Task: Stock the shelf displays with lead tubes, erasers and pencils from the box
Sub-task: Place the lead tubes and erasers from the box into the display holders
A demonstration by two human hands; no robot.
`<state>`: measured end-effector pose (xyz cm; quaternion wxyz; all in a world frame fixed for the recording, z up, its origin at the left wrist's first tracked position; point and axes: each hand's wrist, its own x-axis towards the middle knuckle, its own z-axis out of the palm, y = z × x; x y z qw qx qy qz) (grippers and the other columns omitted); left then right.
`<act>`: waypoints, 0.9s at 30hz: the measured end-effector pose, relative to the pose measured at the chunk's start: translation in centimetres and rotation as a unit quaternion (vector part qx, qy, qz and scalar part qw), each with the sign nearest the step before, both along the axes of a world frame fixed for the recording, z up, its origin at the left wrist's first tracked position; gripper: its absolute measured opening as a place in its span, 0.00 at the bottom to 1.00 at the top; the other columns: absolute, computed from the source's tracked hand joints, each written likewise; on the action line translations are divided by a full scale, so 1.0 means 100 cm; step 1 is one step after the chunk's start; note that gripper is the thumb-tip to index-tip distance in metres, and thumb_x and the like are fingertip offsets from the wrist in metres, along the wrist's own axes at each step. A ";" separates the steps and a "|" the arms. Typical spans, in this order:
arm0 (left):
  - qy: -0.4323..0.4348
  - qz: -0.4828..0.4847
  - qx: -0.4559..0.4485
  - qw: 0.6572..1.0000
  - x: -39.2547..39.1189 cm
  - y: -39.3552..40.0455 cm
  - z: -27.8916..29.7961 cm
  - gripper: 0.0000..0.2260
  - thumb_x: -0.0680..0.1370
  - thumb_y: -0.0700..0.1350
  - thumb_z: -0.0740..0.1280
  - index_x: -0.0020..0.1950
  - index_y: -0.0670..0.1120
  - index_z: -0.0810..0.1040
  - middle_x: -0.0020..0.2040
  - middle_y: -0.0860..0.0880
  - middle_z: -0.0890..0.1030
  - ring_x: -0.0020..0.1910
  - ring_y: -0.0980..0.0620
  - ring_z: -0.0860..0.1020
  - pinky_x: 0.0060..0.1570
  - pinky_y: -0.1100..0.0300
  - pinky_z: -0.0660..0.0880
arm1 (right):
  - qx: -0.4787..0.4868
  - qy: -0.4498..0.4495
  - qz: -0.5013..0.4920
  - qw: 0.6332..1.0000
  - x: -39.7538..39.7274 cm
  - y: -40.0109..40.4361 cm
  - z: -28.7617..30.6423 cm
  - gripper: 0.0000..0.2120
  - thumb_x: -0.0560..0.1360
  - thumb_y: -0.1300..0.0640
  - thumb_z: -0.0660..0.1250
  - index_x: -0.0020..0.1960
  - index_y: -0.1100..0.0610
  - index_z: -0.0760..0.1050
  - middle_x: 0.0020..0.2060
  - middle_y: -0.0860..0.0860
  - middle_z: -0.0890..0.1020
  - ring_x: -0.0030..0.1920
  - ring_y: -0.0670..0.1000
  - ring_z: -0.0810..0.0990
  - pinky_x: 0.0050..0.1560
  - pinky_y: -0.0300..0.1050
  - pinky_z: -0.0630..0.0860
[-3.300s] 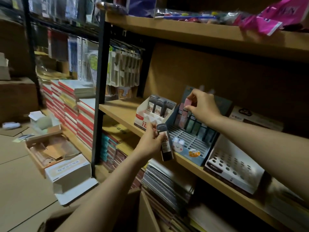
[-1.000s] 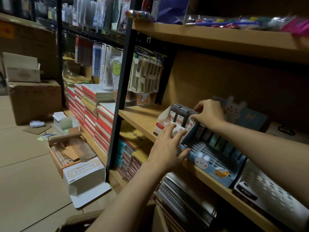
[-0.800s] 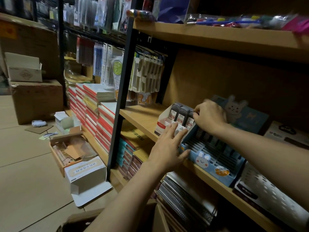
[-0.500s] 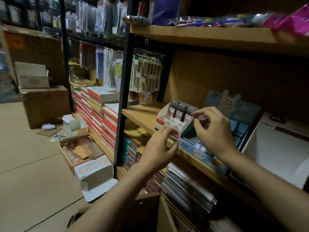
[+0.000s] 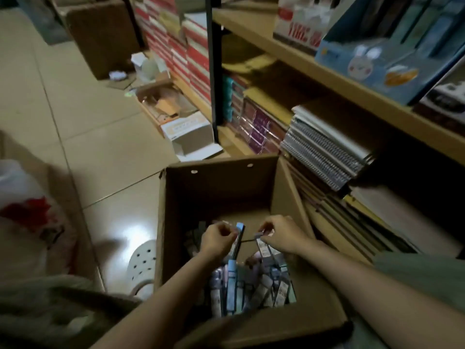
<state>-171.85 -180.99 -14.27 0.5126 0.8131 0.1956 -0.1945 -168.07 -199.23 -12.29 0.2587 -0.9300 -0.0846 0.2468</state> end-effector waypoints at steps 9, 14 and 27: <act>0.071 -0.030 0.077 0.994 -0.041 0.000 -0.076 0.17 0.70 0.42 0.77 0.54 0.52 0.76 0.50 0.56 0.79 0.45 0.62 0.76 0.39 0.73 0.72 | -0.172 0.147 0.133 0.965 -0.012 0.013 -0.074 0.28 0.62 0.48 0.82 0.58 0.55 0.76 0.56 0.52 0.79 0.55 0.53 0.78 0.55 0.51 0.78; 0.049 -0.052 0.103 0.992 -0.040 -0.005 -0.093 0.19 0.67 0.42 0.79 0.55 0.48 0.78 0.43 0.56 0.77 0.42 0.59 0.76 0.31 0.77 0.67 | -0.243 0.139 0.198 0.939 -0.019 0.007 -0.085 0.35 0.60 0.47 0.82 0.61 0.55 0.71 0.58 0.53 0.78 0.58 0.56 0.78 0.54 0.51 0.78; 0.005 0.075 -0.010 0.997 -0.033 -0.006 -0.082 0.09 0.80 0.43 0.64 0.60 0.49 0.73 0.53 0.53 0.78 0.50 0.57 0.78 0.38 0.70 0.71 | -0.091 0.112 0.027 0.989 -0.044 0.011 -0.087 0.23 0.63 0.51 0.81 0.53 0.54 0.76 0.52 0.50 0.76 0.51 0.50 0.77 0.50 0.47 0.78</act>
